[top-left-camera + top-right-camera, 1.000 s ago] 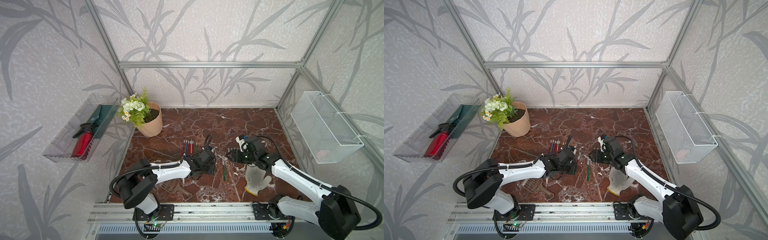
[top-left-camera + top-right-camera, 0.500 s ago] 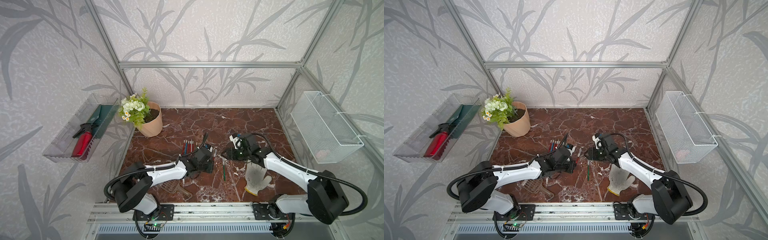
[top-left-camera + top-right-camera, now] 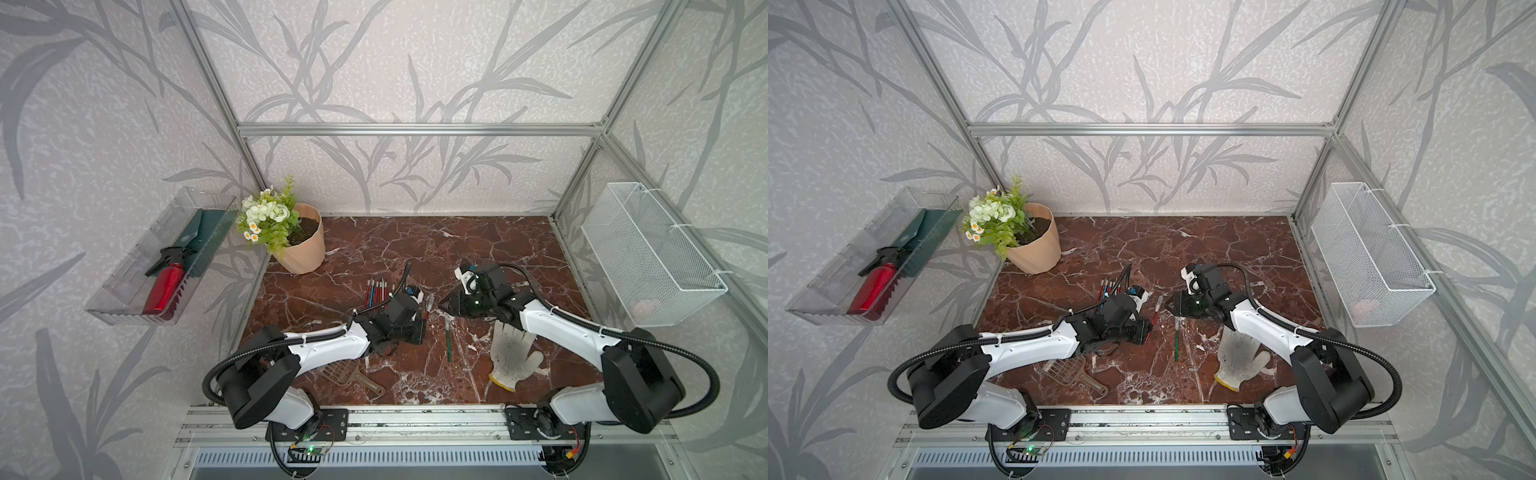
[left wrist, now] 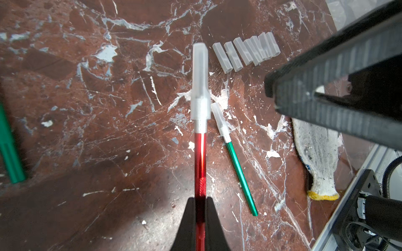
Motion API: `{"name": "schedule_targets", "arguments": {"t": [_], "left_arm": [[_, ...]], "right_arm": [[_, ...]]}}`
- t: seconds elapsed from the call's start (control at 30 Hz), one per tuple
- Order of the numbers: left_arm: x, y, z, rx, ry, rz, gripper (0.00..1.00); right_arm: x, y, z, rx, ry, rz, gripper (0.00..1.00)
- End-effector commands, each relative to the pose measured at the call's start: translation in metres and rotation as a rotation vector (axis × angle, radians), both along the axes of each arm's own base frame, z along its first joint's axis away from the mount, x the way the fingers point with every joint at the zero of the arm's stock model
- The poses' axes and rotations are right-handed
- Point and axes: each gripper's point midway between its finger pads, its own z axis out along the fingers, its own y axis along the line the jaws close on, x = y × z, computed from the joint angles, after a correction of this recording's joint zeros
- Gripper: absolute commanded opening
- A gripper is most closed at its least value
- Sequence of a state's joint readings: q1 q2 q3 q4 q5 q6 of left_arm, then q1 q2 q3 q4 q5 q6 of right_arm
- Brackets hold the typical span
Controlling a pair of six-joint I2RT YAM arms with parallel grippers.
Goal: Remove protective caps from carving knives
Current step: Pick up the carving knife from the center of the board, then remove the protective sleeve from the carving knife.
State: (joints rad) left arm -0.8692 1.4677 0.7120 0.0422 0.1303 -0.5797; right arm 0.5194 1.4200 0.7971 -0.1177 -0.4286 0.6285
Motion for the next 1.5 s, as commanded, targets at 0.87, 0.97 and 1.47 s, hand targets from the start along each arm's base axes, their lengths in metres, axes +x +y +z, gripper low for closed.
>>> {"name": "schedule_targets", "arguments": {"t": [0.87,0.97,1.47], "left_arm": [[0.002,-0.013,0.008,-0.089,0.002,-0.009,0.08],[0.001,-0.013,0.007,-0.088,0.005,-0.006,0.08],[0.001,-0.015,0.006,-0.097,0.009,-0.013,0.08]], "right_arm": [[0.042,0.019,0.013,0.087,-0.04,-0.102,0.3],[0.042,0.02,0.012,0.092,-0.038,-0.101,0.29],[0.042,0.021,0.005,0.093,-0.02,-0.106,0.18]]}}
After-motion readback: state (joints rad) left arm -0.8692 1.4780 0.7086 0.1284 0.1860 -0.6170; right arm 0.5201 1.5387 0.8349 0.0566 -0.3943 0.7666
